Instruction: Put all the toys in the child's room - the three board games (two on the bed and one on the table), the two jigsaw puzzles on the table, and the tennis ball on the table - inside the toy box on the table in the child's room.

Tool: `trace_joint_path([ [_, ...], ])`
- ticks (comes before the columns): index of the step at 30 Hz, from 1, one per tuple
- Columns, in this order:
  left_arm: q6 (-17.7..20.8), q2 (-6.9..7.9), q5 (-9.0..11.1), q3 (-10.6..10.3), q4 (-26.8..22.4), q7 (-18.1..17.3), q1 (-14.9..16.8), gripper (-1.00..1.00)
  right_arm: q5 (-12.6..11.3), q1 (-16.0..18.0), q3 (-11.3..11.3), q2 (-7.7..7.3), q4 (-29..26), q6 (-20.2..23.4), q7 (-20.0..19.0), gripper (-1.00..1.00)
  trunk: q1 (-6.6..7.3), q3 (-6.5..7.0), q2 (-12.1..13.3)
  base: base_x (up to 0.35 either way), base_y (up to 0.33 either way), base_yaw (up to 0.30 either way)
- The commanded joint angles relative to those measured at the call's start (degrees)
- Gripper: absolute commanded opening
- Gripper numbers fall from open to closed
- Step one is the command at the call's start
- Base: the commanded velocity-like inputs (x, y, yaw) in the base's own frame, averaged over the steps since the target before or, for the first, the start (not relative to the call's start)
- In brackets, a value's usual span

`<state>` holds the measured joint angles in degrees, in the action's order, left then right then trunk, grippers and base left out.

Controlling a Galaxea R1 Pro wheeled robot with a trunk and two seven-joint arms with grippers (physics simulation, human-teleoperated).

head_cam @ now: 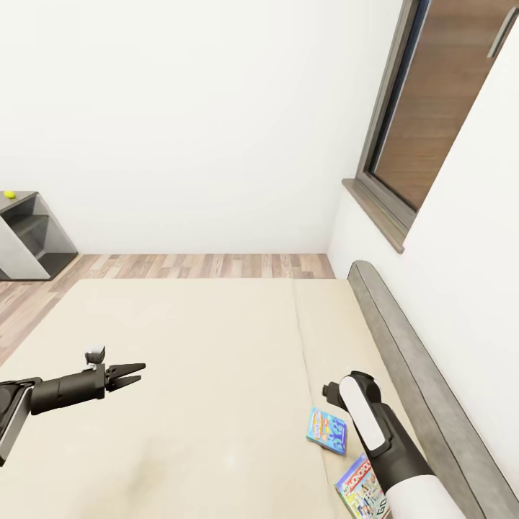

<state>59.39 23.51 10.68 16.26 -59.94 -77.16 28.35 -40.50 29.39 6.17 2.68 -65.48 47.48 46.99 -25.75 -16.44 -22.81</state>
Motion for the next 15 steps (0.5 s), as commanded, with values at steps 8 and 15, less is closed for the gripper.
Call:
trace_joint_path([
  [8,0.46,0.01,0.13,-0.02,0.00,-0.09,0.04,1.00,-0.52,0.22,0.00,0.10,0.22,0.01,0.57,1.00,-0.03,-0.11,-0.11,0.000,0.000,0.000],
  [15,0.46,-0.34,0.09,-0.09,0.00,-0.09,0.04,1.00,-0.64,1.00,-0.03,-0.61,1.22,-1.77,-0.55,1.00,-0.03,-0.11,-0.11,0.000,0.000,0.000],
])
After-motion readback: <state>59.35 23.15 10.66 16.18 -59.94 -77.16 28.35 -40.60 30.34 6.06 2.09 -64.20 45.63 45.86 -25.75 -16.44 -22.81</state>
